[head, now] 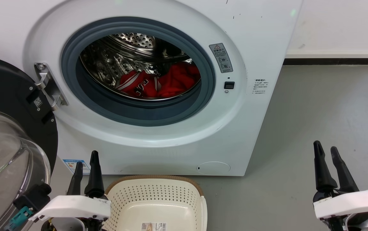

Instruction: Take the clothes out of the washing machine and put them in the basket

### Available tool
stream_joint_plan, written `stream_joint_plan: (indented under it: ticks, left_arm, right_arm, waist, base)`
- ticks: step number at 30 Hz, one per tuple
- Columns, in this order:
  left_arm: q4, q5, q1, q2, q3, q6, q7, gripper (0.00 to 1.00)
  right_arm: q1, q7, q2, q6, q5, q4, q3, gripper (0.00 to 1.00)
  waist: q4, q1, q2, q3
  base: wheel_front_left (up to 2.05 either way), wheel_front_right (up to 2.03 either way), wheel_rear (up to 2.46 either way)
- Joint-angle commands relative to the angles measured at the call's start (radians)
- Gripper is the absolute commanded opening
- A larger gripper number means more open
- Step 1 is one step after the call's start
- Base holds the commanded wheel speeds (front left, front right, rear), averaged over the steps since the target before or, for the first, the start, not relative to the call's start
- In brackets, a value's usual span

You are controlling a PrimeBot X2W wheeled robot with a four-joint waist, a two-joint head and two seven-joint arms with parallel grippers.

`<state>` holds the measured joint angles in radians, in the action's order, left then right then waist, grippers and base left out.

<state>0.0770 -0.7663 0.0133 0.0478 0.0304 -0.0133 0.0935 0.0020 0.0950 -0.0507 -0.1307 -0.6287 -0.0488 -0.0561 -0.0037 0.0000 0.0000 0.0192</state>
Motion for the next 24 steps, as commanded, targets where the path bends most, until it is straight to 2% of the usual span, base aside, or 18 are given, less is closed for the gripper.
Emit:
stream_joint_plan:
  ticks: [1,24]
  left_arm:
    - [-0.019,0.035,0.002,0.002,-0.004,-0.005,0.013,1.00]
    - [-0.038,0.321,-0.034,0.003,-0.033,-0.033,0.074,1.00]
  right_arm:
    - [-0.002,0.011,0.000,0.000,0.040,0.023,0.002,1.00]
    - [0.034,0.072,0.000,0.000,0.327,0.073,0.021,1.00]
  waist:
    - [0.000,0.0000,0.0000,0.000]
    - [0.001,0.0000,0.0000,0.002]
  base:
    - [0.00,0.00,0.00]
    - [0.00,0.00,0.00]
